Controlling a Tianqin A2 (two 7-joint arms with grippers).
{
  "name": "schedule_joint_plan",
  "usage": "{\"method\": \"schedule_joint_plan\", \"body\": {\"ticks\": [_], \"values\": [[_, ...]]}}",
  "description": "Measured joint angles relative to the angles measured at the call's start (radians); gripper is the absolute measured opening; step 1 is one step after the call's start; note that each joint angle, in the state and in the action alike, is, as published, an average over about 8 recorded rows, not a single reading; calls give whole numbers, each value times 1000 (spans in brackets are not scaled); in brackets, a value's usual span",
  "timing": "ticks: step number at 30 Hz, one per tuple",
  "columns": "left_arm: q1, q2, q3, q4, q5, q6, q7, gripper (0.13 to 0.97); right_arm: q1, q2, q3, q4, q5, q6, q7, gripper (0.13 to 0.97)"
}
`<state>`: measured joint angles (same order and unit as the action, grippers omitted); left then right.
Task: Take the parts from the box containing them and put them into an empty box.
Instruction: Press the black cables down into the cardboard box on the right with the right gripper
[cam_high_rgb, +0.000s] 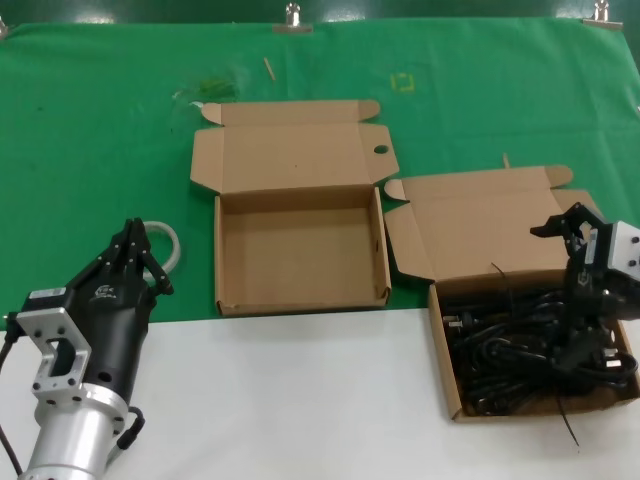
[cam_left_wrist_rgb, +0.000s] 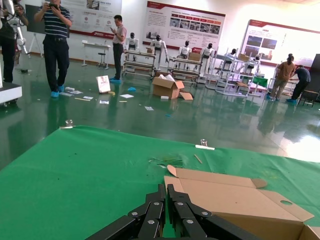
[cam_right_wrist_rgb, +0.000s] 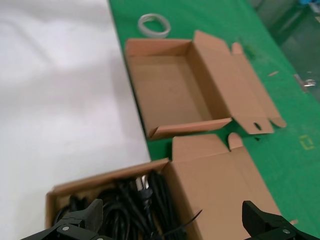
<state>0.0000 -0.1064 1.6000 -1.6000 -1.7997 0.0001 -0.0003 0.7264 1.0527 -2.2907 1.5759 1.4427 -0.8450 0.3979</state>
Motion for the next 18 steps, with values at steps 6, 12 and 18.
{"method": "schedule_joint_plan", "body": {"ticks": [6, 12, 18], "values": [[0, 0, 0, 0, 0, 0, 0, 156, 1, -12, 47, -14, -22, -125, -80, 966], [0, 0, 0, 0, 0, 0, 0, 156, -19, -10, 86, -26, -30, -227, -157, 966], [0, 0, 0, 0, 0, 0, 0, 156, -49, -1, 117, -36, -42, -306, -228, 966]]}}
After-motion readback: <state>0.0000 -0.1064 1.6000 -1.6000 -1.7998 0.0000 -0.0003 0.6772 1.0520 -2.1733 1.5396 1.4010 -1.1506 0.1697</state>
